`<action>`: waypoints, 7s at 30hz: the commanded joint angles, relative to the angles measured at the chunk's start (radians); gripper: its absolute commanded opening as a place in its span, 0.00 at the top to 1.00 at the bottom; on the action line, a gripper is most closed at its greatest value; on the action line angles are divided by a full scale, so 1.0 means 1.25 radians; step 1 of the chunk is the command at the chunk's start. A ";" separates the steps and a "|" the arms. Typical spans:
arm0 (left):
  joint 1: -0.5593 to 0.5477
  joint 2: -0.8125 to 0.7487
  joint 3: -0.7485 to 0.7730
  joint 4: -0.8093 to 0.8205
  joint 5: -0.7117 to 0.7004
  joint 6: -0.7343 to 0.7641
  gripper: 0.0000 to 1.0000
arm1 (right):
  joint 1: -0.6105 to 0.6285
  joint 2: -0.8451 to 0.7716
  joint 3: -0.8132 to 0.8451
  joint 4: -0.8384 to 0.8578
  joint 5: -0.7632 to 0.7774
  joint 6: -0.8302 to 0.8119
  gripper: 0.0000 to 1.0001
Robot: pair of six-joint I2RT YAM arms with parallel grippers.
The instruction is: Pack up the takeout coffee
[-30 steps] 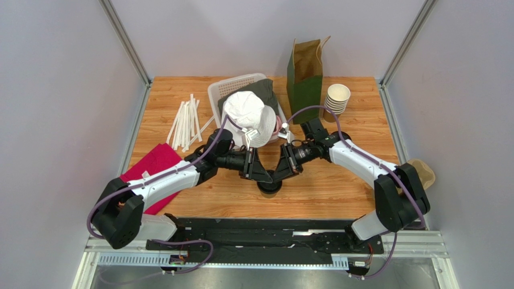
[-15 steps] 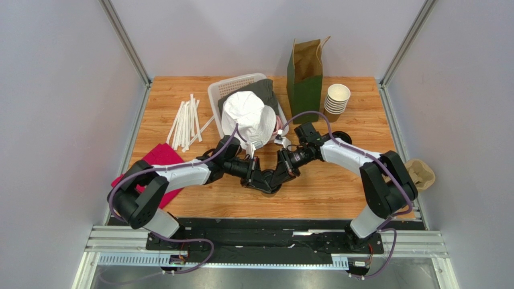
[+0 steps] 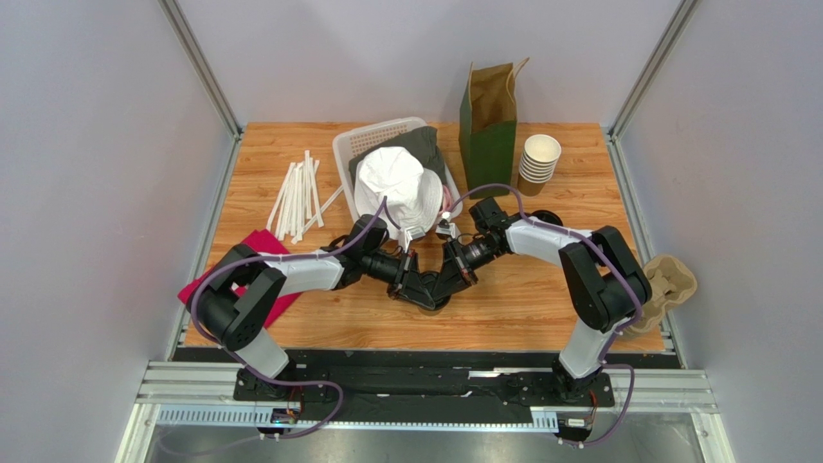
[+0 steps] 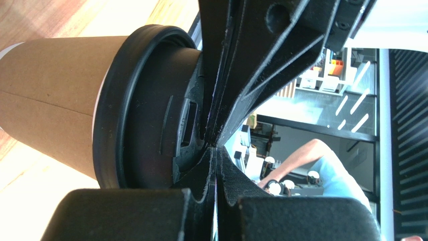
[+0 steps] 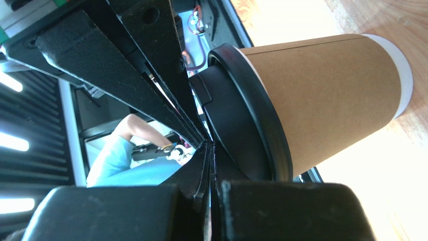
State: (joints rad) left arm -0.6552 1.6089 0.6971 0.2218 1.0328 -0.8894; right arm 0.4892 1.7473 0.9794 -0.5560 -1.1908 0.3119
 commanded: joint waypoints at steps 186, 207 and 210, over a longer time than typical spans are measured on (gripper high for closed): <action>-0.290 -0.100 0.408 -0.623 -0.643 0.973 0.29 | -0.089 -0.081 0.387 -0.294 0.253 -0.208 0.72; -0.010 -0.108 0.331 -0.597 -0.410 0.540 0.51 | -0.097 -0.151 0.085 -0.311 0.275 -0.236 0.78; 0.000 -0.093 0.315 -0.590 -0.407 0.519 0.59 | -0.066 -0.124 0.104 -0.301 0.278 -0.235 0.79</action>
State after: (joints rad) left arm -0.6716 1.4715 1.1107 -0.5541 0.4812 -0.1623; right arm 0.3573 1.5578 1.0573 -0.9455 -0.8433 0.0467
